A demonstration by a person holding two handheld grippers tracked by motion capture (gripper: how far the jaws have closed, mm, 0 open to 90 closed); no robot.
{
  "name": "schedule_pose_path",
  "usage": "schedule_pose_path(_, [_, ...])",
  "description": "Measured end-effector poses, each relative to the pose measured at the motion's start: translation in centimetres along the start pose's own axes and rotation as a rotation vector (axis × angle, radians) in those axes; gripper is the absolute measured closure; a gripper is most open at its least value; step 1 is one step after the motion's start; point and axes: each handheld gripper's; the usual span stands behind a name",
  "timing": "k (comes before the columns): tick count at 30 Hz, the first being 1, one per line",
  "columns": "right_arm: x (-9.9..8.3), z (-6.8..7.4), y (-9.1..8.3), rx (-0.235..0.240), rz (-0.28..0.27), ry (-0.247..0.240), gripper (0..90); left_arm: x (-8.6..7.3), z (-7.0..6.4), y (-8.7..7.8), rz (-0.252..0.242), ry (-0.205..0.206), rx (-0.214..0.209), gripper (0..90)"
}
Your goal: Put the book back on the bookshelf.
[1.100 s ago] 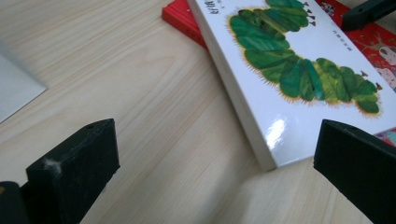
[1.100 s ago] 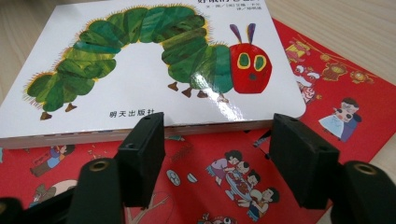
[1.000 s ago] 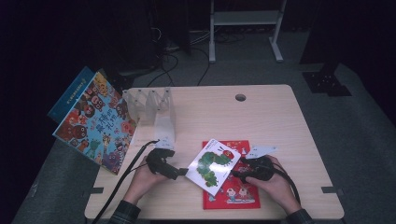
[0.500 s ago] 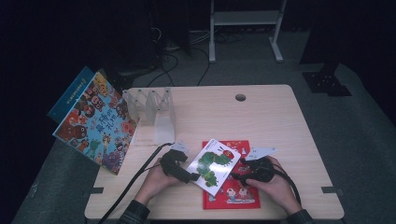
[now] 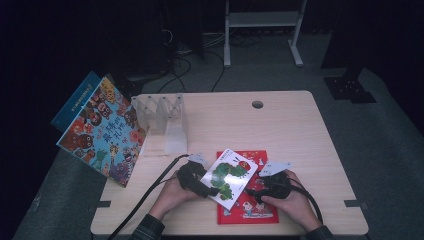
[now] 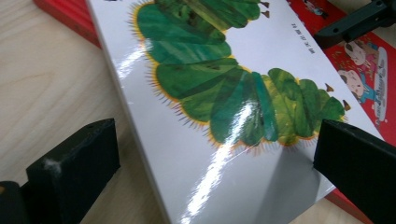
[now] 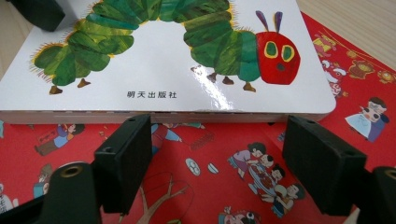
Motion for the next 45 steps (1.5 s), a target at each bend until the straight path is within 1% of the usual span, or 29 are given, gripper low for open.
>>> schedule_pose_path(1, [0.0, 0.0, 0.0, 0.0, -0.002, -0.001, 21.9, 0.1, -0.2, 0.1, 0.001, 0.005, -0.005, 0.0])
schedule_pose_path(2, [0.0, 0.1, 0.1, -0.002, -0.005, 0.0, 21.2, 0.2, -0.3, 0.2, 0.004, 0.006, -0.001, 0.0])
schedule_pose_path(3, [0.1, 0.1, 0.2, -0.003, -0.007, 0.0, 20.7, 0.3, -0.3, 0.2, 0.004, 0.0, 0.001, 0.0])
schedule_pose_path(6, [0.1, 0.3, 0.4, -0.002, -0.016, -0.001, 19.1, 0.4, -0.3, 0.2, 0.008, -0.002, 0.001, 0.0])
schedule_pose_path(7, [0.1, 0.4, 0.4, -0.001, -0.02, 0.0, 18.3, 0.4, -0.4, 0.2, 0.01, -0.011, 0.002, 0.0])
schedule_pose_path(9, [0.2, 0.5, 0.5, -0.003, -0.019, 0.0, 16.8, 0.7, -0.3, 0.0, 0.02, -0.046, -0.016, 0.0])
schedule_pose_path(11, [0.2, 0.5, 0.6, -0.002, -0.022, 0.001, 16.2, 1.0, -0.4, -0.1, 0.035, -0.062, -0.017, 0.0])
schedule_pose_path(13, [0.1, 0.5, 0.6, -0.005, -0.028, 0.002, 15.4, 1.1, -0.5, -0.1, 0.038, -0.073, -0.017, 0.0])
schedule_pose_path(14, [0.1, 0.5, 0.6, -0.005, -0.033, 0.005, 14.8, 1.1, -0.5, -0.3, 0.034, -0.075, -0.019, 0.0])
schedule_pose_path(15, [0.0, 0.5, 0.7, -0.004, -0.036, 0.005, 14.8, 1.2, -0.5, -0.5, 0.023, -0.086, -0.029, 0.0])
schedule_pose_path(16, [0.0, 0.5, 0.7, -0.005, -0.037, 0.005, 14.7, 1.2, -0.4, -0.7, 0.013, -0.087, -0.039, 0.0])
schedule_pose_path(18, [0.0, 0.5, 0.6, -0.005, -0.034, 0.004, 14.2, 1.2, -0.5, -1.3, -0.018, -0.091, -0.058, 0.3])
schedule_pose_path(22, [0.0, 0.4, 0.6, -0.004, -0.024, 0.005, 13.3, 1.3, -0.9, -2.2, -0.048, -0.075, -0.059, 1.6])
schedule_pose_path(26, [0.0, 0.4, 0.5, -0.002, -0.017, 0.005, 12.4, 1.4, -1.4, -3.3, -0.097, -0.059, -0.08, 3.7])
schedule_pose_path(29, [0.0, 0.3, 0.5, -0.002, -0.014, 0.004, 12.2, 1.6, -1.9, -4.1, -0.131, -0.031, -0.082, 6.5])
schedule_pose_path(31, [0.0, 0.3, 0.4, -0.003, -0.014, 0.003, 12.3, 1.9, -2.7, -4.7, -0.151, -0.005, -0.068, 8.5])
schedule_pose_path(32, [-0.1, 0.3, 0.4, -0.004, -0.013, 0.003, 12.3, 2.0, -2.9, -4.9, -0.16, 0.006, -0.073, 8.8])
schedule_pose_path(33, [-0.1, 0.3, 0.4, -0.003, -0.013, 0.004, 12.3, 2.1, -3.2, -5.3, -0.182, 0.022, -0.082, 11.0])
schedule_pose_path(34, [-0.1, 0.3, 0.4, -0.003, -0.013, 0.003, 12.3, 2.2, -3.4, -5.6, -0.199, 0.03, -0.095, 13.8])
schedule_pose_path(35, [-0.1, 0.3, 0.4, -0.004, -0.012, 0.002, 12.3, 2.3, -3.6, -5.6, -0.202, 0.033, -0.097, 15.7])
schedule_pose_path(37, [-0.1, 0.3, 0.4, -0.002, -0.014, 0.004, 12.4, 2.4, -4.0, -5.7, -0.196, 0.05, -0.073, 15.7])
schedule_pose_path(39, [-0.2, 0.3, 0.4, -0.002, -0.014, 0.005, 12.5, 2.4, -4.1, -5.8, -0.213, 0.05, -0.092, 16.2])
schedule_pose_path(41, [-0.2, 0.3, 0.3, 0.0, -0.014, 0.006, 12.6, 2.4, -4.1, -6.0, -0.228, 0.06, -0.122, 20.3])
schedule_pose_path(42, [-0.2, 0.3, 0.3, 0.002, -0.014, 0.007, 12.5, 2.4, -4.2, -6.0, -0.229, 0.065, -0.127, 22.6])
schedule_pose_path(43, [-0.2, 0.2, 0.3, 0.001, -0.014, 0.005, 12.6, 2.5, -4.3, -6.0, -0.224, 0.068, -0.116, 22.8])
schedule_pose_path(45, [-0.2, 0.3, 0.3, 0.0, -0.016, 0.004, 12.8, 2.5, -4.3, -6.0, -0.217, 0.065, -0.109, 23.3])
Point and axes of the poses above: each handheld gripper's, and its own axes: y roughly forward along the jaws, x roughly out of its top, z roughly to its left, and after that the axes turned 14 degrees about z, right-handed
